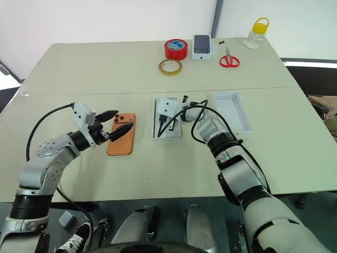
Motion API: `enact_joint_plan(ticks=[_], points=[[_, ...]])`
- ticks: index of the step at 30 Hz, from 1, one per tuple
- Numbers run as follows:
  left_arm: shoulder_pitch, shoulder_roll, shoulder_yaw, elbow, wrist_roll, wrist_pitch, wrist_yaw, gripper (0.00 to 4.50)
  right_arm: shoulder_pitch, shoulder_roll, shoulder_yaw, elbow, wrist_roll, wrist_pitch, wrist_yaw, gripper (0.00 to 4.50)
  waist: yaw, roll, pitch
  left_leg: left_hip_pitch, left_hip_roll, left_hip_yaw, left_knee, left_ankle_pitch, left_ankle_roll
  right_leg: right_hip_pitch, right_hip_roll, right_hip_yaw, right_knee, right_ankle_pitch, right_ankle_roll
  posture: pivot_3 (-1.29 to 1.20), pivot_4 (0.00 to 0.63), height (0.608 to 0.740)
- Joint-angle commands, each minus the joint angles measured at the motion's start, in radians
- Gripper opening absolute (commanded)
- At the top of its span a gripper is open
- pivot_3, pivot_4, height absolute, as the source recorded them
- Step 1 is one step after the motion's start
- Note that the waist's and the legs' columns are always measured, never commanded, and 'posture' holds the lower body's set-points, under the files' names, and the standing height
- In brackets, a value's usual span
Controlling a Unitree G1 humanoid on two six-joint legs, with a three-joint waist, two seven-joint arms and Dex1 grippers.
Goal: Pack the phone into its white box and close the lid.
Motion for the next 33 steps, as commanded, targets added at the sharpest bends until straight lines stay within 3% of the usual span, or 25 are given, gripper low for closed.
enact_joint_plan(ticks=[1,10,18,26,33], points=[[-0.022,-0.007,0.015,-0.013,0.010,-0.011,0.012,4.50,-0.008,0.030,0.002,-0.023,-0.001,0.008,-0.019,0.03,0.000,0.000,0.000,0.000,0.000,0.000,0.000,0.000,0.000,0.000,0.000,0.000,0.000,0.000,0.000,0.00,0.150,0.740],[-0.016,-0.010,0.033,-0.019,0.014,-0.009,0.025,4.50,-0.028,-0.001,-0.071,0.007,0.046,0.030,-0.045,0.03,0.001,0.000,0.000,0.000,0.000,0.000,0.000,0.000,0.000,0.000,0.000,0.000,0.000,0.000,0.000,0.00,0.150,0.740],[-0.018,-0.013,0.026,-0.014,0.013,-0.006,0.021,4.50,-0.006,-0.045,-0.052,-0.094,0.053,0.036,0.046,0.03,-0.004,0.000,0.000,0.000,0.000,0.000,0.000,0.000,0.000,-0.001,0.000,0.000,0.000,0.000,0.000,0.00,0.150,0.740],[-0.023,-0.016,0.021,-0.011,0.020,-0.003,0.020,4.50,0.056,0.016,0.049,-0.074,-0.017,0.018,0.043,0.03,-0.002,0.000,0.000,0.000,0.000,0.000,0.000,0.000,0.000,-0.001,0.000,0.000,0.001,0.000,0.000,0.00,0.150,0.740],[-0.013,-0.016,0.026,-0.026,0.023,0.001,0.029,4.50,0.034,0.075,-0.027,-0.092,0.075,0.034,0.057,0.03,-0.009,0.001,-0.001,0.001,0.001,0.000,-0.001,0.000,0.000,0.000,0.001,0.000,0.002,0.000,0.000,0.00,0.150,0.740]])
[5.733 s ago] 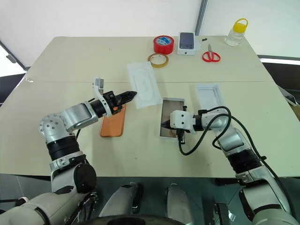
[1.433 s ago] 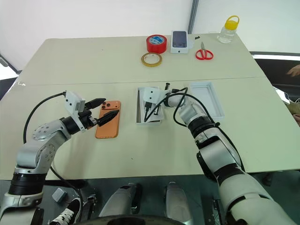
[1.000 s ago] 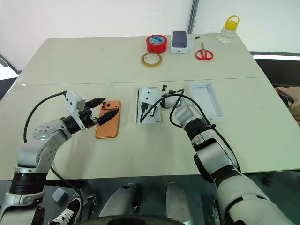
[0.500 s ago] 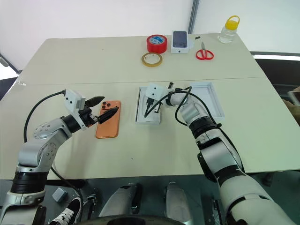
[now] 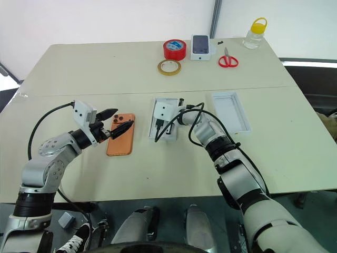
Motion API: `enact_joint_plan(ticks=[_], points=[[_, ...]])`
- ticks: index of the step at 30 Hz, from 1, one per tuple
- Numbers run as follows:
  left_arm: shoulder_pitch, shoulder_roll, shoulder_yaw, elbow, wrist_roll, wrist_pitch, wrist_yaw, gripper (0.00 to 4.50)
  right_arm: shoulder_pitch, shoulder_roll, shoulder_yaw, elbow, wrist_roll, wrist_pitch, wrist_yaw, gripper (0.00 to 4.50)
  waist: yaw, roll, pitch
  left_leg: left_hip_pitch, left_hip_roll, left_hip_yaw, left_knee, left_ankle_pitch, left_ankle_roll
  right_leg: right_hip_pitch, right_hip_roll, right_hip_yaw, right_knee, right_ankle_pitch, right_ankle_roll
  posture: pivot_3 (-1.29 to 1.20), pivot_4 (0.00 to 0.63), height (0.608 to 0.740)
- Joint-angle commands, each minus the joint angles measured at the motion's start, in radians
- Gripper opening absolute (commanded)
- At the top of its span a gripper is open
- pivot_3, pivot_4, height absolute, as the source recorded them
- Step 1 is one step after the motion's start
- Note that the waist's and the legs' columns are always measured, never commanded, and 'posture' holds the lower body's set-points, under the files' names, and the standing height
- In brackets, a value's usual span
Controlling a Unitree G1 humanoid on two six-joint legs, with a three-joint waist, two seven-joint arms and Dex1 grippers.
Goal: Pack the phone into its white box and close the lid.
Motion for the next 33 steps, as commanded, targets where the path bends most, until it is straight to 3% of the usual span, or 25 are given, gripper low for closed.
enact_joint_plan(ticks=[1,6,12,23,31,33], points=[[0.002,0.004,0.022,-0.036,0.001,-0.003,0.008,4.50,-0.004,0.033,-0.035,-0.029,0.074,-0.011,0.040,0.03,-0.002,0.000,0.000,0.000,0.000,0.000,0.000,0.000,0.000,0.000,0.000,0.000,0.000,0.000,0.000,0.00,0.150,0.740],[0.005,0.003,0.021,-0.035,0.004,-0.006,0.013,4.50,0.011,0.030,-0.064,-0.061,0.134,-0.038,0.073,0.03,0.007,0.000,0.000,0.000,0.000,0.000,0.000,0.000,0.000,0.000,0.000,0.000,0.000,0.000,0.000,0.00,0.150,0.740],[0.002,0.001,0.020,-0.032,0.004,-0.005,0.016,4.50,-0.008,-0.024,-0.018,-0.023,0.047,-0.055,0.027,0.03,0.007,0.000,0.000,-0.001,-0.001,0.000,0.000,0.000,0.000,0.000,-0.001,0.000,0.000,0.000,0.000,0.00,0.150,0.740],[-0.009,-0.001,0.014,-0.020,0.009,-0.009,0.012,4.50,0.062,-0.147,0.039,-0.105,0.005,-0.107,0.149,0.03,0.011,0.000,0.000,-0.001,-0.001,0.000,0.000,0.000,0.000,0.000,-0.001,0.000,-0.001,0.000,0.000,0.00,0.150,0.740],[-0.021,-0.004,0.007,-0.013,0.021,-0.011,0.006,4.50,0.046,-0.228,0.027,-0.071,0.030,-0.250,0.212,0.03,0.016,0.000,0.000,-0.001,-0.001,0.000,0.000,0.000,0.000,0.001,-0.001,-0.001,-0.002,0.000,0.000,0.00,0.150,0.740],[-0.024,-0.005,0.009,-0.012,0.019,-0.008,0.005,4.50,0.016,-0.232,0.035,0.005,-0.002,-0.320,0.158,0.03,0.015,0.000,0.000,-0.001,-0.001,0.000,0.000,0.000,0.000,0.001,-0.001,-0.001,-0.002,0.000,0.000,0.00,0.150,0.740]])
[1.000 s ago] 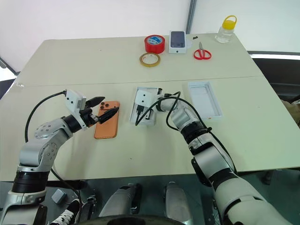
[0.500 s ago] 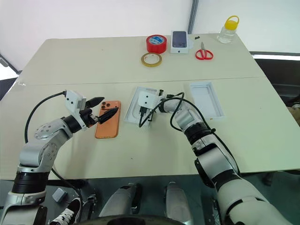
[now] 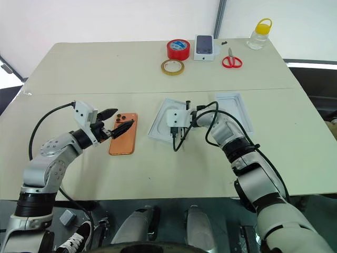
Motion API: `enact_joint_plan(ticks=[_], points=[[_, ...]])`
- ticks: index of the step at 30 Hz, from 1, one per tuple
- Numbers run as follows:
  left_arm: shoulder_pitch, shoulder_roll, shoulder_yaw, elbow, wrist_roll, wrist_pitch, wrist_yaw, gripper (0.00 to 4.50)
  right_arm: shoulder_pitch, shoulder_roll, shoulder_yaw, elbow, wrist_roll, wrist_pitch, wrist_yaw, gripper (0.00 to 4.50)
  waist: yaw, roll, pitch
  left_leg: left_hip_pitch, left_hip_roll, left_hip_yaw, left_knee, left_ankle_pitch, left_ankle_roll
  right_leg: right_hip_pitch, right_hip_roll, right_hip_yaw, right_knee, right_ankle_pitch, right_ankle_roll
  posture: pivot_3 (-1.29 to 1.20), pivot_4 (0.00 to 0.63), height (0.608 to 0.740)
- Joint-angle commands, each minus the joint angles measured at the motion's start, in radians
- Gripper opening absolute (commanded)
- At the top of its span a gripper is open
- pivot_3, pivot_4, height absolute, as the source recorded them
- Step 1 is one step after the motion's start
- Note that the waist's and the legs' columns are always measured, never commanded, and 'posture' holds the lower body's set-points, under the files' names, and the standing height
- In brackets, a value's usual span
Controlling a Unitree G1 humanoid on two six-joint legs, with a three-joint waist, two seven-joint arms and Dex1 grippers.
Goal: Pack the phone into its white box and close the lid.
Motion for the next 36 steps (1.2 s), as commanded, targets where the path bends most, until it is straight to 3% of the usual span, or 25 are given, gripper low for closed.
enact_joint_plan(ticks=[1,4,6,9,13,23,27,36], points=[[-0.018,0.004,0.010,-0.015,0.001,-0.006,-0.007,4.50,-0.046,-0.017,0.002,0.109,-0.036,-0.110,-0.057,0.03,-0.001,0.000,0.000,0.000,0.000,0.000,0.000,0.000,0.000,0.000,0.000,0.000,0.000,0.000,0.000,0.00,0.150,0.740],[-0.020,0.006,0.009,-0.016,-0.001,-0.001,-0.010,4.50,-0.086,-0.012,0.026,0.197,-0.083,-0.202,-0.116,0.03,-0.003,0.000,0.000,0.000,0.000,0.000,0.000,0.000,0.000,0.000,0.000,0.000,0.000,0.000,0.000,0.00,0.150,0.740],[-0.017,0.010,0.010,-0.019,-0.001,0.000,-0.013,4.50,-0.097,0.003,-0.015,0.199,-0.023,-0.209,-0.081,0.03,-0.004,0.000,0.000,0.000,0.000,0.000,0.000,0.000,0.000,0.000,0.000,0.000,0.000,0.000,0.000,0.00,0.150,0.740],[-0.010,0.010,0.018,-0.025,-0.004,0.004,-0.009,4.50,-0.072,0.017,-0.092,0.101,0.134,-0.141,0.054,0.03,-0.005,0.000,0.000,0.000,0.000,0.000,0.000,0.000,0.000,0.000,0.000,0.000,0.000,0.000,0.000,0.00,0.150,0.740],[-0.003,0.008,0.017,-0.031,-0.006,0.004,-0.009,4.50,0.031,-0.023,-0.082,-0.122,0.203,-0.063,0.186,0.03,-0.004,0.000,0.000,0.000,0.000,0.000,0.000,0.000,0.000,0.000,0.000,0.000,0.000,0.000,0.000,0.00,0.150,0.740],[-0.022,-0.007,0.005,-0.020,-0.003,0.003,-0.010,4.50,0.217,-0.081,-0.031,-0.435,0.166,0.092,0.252,0.03,-0.002,0.000,0.000,0.000,0.000,-0.001,0.000,0.000,0.001,0.000,0.000,0.000,0.000,0.000,0.000,0.00,0.150,0.740],[-0.021,-0.004,0.004,-0.017,-0.002,0.003,-0.016,4.50,0.240,-0.141,-0.022,-0.452,0.123,0.055,0.258,0.03,0.000,0.000,0.000,0.000,0.000,-0.001,0.000,0.000,0.001,0.000,0.000,0.000,0.000,0.000,0.000,0.00,0.150,0.740],[-0.029,-0.005,0.001,-0.010,0.001,0.000,-0.020,4.50,0.229,-0.253,-0.050,-0.436,0.191,-0.022,0.342,0.03,0.025,0.000,0.000,0.000,0.000,0.000,0.001,-0.001,0.001,0.002,-0.001,-0.001,-0.003,0.000,0.000,0.00,0.150,0.740]])
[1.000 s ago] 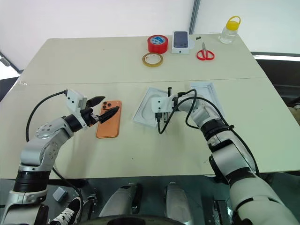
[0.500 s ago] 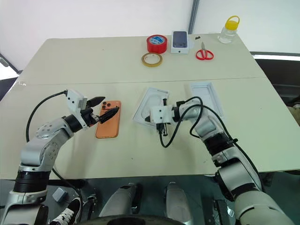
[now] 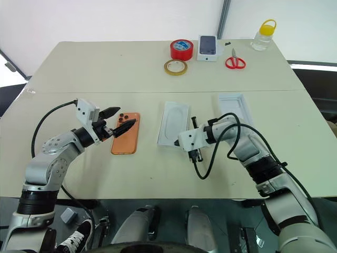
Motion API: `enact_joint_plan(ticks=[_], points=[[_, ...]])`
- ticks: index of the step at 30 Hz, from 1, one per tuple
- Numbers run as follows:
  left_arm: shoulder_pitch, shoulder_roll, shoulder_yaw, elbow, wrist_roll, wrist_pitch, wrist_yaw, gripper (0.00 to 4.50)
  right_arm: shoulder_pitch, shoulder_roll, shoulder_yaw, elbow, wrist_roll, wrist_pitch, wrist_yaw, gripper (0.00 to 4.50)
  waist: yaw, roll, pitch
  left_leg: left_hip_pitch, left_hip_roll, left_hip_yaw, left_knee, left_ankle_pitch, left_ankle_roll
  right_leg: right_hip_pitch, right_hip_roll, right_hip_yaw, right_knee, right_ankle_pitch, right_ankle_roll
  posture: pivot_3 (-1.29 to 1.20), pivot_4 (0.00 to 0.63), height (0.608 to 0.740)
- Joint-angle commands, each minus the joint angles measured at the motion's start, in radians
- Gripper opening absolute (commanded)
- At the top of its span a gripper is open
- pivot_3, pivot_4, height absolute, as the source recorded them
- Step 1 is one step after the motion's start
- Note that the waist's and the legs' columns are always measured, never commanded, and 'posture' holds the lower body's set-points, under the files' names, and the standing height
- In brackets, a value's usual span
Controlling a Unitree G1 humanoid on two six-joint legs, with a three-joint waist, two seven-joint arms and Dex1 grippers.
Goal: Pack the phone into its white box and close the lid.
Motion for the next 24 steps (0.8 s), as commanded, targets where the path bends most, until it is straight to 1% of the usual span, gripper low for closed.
enact_joint_plan(ticks=[1,4,7,10,11,13,16,17,21,24], points=[[-0.009,0.005,0.009,-0.015,0.001,-0.002,-0.004,4.50,-0.020,-0.027,-0.025,0.020,0.030,-0.014,0.035,0.03,0.001,0.000,0.000,0.000,0.000,0.000,0.000,0.000,0.000,0.000,0.000,0.000,0.000,0.000,0.000,0.00,0.150,0.740],[-0.006,0.003,0.012,-0.016,-0.003,0.002,-0.001,4.50,-0.045,0.003,-0.046,0.024,0.067,0.009,0.026,0.03,0.000,0.000,0.000,0.000,0.000,0.000,0.000,0.000,0.000,0.000,0.000,0.000,0.000,0.000,0.000,0.00,0.150,0.740],[-0.002,0.005,0.013,-0.018,0.000,0.001,0.000,4.50,-0.059,0.036,-0.069,-0.031,0.153,0.103,0.052,0.03,-0.006,0.000,0.000,0.000,0.000,0.000,0.000,0.000,0.000,0.000,0.000,0.000,0.000,0.000,0.000,0.00,0.150,0.740],[0.002,0.006,0.016,-0.021,-0.002,0.003,0.001,4.50,-0.069,0.040,-0.081,-0.079,0.224,0.207,0.096,0.03,-0.004,0.000,0.000,0.000,0.001,0.000,-0.001,0.000,0.000,-0.001,0.000,0.000,0.001,0.000,0.000,0.00,0.150,0.740],[0.003,0.006,0.017,-0.021,-0.003,0.004,0.001,4.50,-0.076,0.041,-0.083,-0.078,0.226,0.208,0.099,0.03,-0.003,0.000,0.000,0.000,0.001,0.000,-0.001,0.000,0.000,-0.001,0.000,0.000,0.000,0.000,0.000,0.00,0.150,0.740],[0.004,0.006,0.018,-0.020,-0.001,0.002,0.002,4.50,-0.113,0.067,-0.091,-0.023,0.198,0.189,0.047,0.03,-0.002,0.000,0.000,0.000,0.000,0.000,0.000,0.000,0.000,0.000,0.000,0.000,0.000,0.000,0.000,0.00,0.150,0.740],[0.002,0.003,0.017,-0.018,0.000,-0.001,0.006,4.50,-0.192,0.131,-0.088,0.151,0.077,0.121,-0.153,0.03,-0.008,0.000,0.000,0.000,0.000,0.000,0.000,0.000,0.000,-0.001,0.000,0.000,0.001,0.000,0.000,0.00,0.150,0.740],[0.001,0.001,0.018,-0.017,-0.002,0.000,0.007,4.50,-0.203,0.145,-0.079,0.195,0.051,0.106,-0.188,0.03,-0.007,0.000,0.000,0.000,0.000,0.000,-0.001,0.000,0.000,-0.001,0.000,0.000,0.001,0.000,0.000,0.00,0.150,0.740],[0.005,0.000,0.018,-0.025,-0.003,0.005,0.011,4.50,-0.202,0.198,-0.045,0.282,-0.028,0.050,-0.296,0.03,-0.002,0.000,0.000,-0.001,0.000,0.000,-0.002,0.000,-0.001,-0.002,0.000,0.000,0.000,0.000,0.000,0.00,0.150,0.740],[0.010,0.006,0.021,-0.028,-0.003,0.007,0.013,4.50,-0.167,0.206,0.001,0.296,-0.090,0.007,-0.313,0.03,-0.003,0.000,0.000,-0.001,0.000,0.000,-0.001,0.000,-0.001,-0.002,0.000,0.000,0.000,0.000,0.000,0.00,0.150,0.740]])
